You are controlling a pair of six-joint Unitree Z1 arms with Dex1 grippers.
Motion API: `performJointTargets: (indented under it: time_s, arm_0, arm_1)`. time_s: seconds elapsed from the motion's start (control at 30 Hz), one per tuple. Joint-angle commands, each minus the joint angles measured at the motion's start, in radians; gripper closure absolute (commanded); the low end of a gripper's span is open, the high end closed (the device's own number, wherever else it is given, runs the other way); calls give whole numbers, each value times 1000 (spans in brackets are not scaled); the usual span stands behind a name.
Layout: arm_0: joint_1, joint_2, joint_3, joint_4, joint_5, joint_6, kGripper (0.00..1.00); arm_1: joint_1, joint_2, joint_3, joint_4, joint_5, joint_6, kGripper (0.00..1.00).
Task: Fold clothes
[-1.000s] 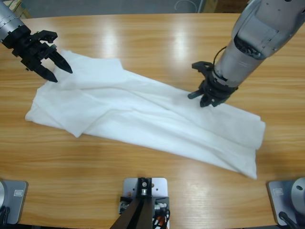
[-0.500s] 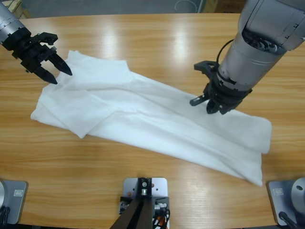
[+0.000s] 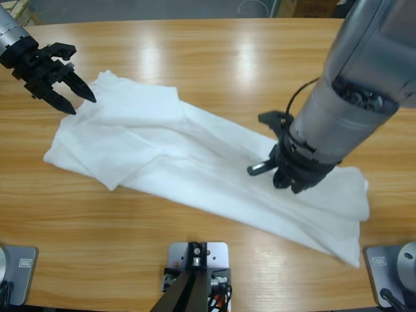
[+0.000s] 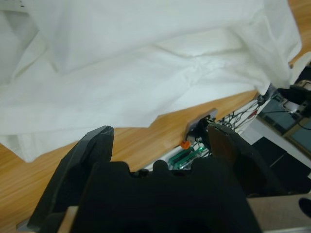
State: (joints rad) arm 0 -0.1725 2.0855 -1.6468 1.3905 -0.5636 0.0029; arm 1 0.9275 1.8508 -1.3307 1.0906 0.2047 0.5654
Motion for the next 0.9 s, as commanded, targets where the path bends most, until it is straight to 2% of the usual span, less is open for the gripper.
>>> performJointTargets:
  time_s: [0.03, 0.1, 0.17, 0.2, 0.43, 0.5, 0.6, 0.67, 0.73, 0.9]
  arm_0:
    - [-8, -8, 33, 8, -10, 12, 243]
    - [-8, -6, 31, 8, -10, 12, 243]
    - [-7, -5, 31, 8, -10, 12, 243]
    - [-7, -4, 31, 8, -10, 12, 243]
    - [-5, 8, 32, 7, -10, 16, 243]
    - [-5, 11, 32, 5, -10, 17, 243]
    - [-5, 10, 33, 5, -10, 17, 243]
    - [-4, 11, 33, 4, -10, 19, 243]
    - [-4, 14, 33, 4, -10, 19, 243]
    - [-10, -7, 35, -1, -2, 32, 248]
  arm_1:
    - [13, -15, 151, -119, 80, 68, 404]
    - [13, -20, 181, -142, 88, 93, 303]
    - [15, -35, 217, -174, 93, 114, 72]
    - [17, -54, 235, -189, 92, 126, 5]
    - [63, -176, 337, -238, 66, 226, 0]
    - [64, -235, 349, -240, 21, 259, 0]
    - [63, -387, 485, -382, -35, 390, 0]
    - [63, -431, 513, -388, -85, 419, 0]
    - [63, -439, 527, -383, -113, 439, 0]
    - [63, -345, 516, -321, -126, 444, 0]
